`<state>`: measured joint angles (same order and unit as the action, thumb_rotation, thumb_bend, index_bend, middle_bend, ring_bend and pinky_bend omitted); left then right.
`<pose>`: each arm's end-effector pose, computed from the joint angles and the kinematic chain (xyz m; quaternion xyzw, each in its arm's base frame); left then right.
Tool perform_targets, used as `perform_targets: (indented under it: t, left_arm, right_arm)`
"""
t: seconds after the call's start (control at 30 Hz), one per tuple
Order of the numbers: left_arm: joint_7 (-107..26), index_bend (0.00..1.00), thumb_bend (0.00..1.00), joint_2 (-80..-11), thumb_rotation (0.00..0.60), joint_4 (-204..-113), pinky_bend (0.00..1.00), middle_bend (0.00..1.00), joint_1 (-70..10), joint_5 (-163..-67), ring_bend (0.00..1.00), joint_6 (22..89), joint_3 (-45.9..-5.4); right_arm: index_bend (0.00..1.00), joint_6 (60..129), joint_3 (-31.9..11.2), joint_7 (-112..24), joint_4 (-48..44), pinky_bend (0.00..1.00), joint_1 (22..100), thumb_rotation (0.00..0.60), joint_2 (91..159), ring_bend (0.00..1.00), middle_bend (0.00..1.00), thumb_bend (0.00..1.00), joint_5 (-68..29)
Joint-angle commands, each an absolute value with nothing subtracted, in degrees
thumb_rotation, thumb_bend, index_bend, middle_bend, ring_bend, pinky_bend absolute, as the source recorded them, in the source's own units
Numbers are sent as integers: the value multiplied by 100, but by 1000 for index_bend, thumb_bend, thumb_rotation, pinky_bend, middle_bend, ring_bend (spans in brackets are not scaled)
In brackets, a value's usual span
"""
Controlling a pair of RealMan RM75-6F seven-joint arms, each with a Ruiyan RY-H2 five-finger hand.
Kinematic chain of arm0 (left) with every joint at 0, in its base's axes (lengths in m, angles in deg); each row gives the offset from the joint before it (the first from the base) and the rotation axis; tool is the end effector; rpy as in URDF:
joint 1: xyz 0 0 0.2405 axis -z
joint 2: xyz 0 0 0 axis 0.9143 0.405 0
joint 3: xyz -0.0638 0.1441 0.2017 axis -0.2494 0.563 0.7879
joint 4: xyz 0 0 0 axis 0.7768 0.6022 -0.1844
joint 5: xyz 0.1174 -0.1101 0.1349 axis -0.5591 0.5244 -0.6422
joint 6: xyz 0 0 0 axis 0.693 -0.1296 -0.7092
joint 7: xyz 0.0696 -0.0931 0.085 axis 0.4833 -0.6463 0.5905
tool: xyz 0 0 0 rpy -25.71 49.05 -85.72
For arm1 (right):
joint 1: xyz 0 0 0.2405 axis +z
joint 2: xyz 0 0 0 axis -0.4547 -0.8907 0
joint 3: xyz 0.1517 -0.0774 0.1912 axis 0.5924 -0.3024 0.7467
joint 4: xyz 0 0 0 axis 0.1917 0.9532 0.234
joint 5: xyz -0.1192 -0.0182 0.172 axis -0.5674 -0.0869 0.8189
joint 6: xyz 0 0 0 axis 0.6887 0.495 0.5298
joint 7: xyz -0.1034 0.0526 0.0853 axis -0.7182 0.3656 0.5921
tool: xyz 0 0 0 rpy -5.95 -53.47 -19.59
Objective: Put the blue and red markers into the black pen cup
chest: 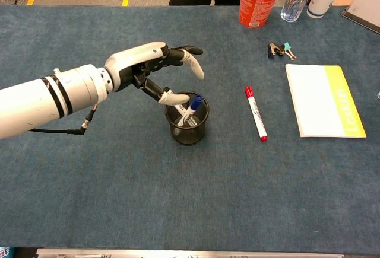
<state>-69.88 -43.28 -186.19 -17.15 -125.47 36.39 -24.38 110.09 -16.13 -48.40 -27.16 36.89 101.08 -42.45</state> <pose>-0.0790 0.2950 -0.0191 -0.6444 -0.6304 -0.4253 0.0808 -0.2772 -0.2094 0.1641 0.6296 -0.3779 0.3931 0.5534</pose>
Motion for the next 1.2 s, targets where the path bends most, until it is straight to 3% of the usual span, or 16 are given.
perform_targets:
  t: [0.03,0.27,0.53,1.03,1.2]
  left_arm:
    - [-6940,179,256,-4170,600,-18589,0,0,-1800,-12764,0,3655,-2369]
    - [-6745,166,256,-3489,600,-18734,0,0,-2006,-13087,0,3834,-2300]
    - [-5988,191,255,-2692,600,-18775,0,0,-2545,-13329,0,4600,-2127]
    - [-4912,217,256,-2379,600,-18354,0,11,-3903,-13117,0,6211,-1863]
    - [-4850,230,255,-2260,600,-18371,0,12,-4223,-13013,0,6386,-1789]
  right_arm:
    - [471,10975,-1618,-4858,-2717,255,3716,600,10116,287,369,138,-4263]
    - [471,10766,-1647,-4928,-2746,255,3884,600,10082,287,364,137,-4419]
    - [471,10470,-1714,-5178,-2707,255,4182,600,10092,287,364,139,-4805]
    - [471,9815,-1969,-5683,-2335,255,4804,600,10400,287,364,139,-5601]
    - [471,9776,-2005,-5859,-1980,242,5036,600,10652,277,356,139,-5995]
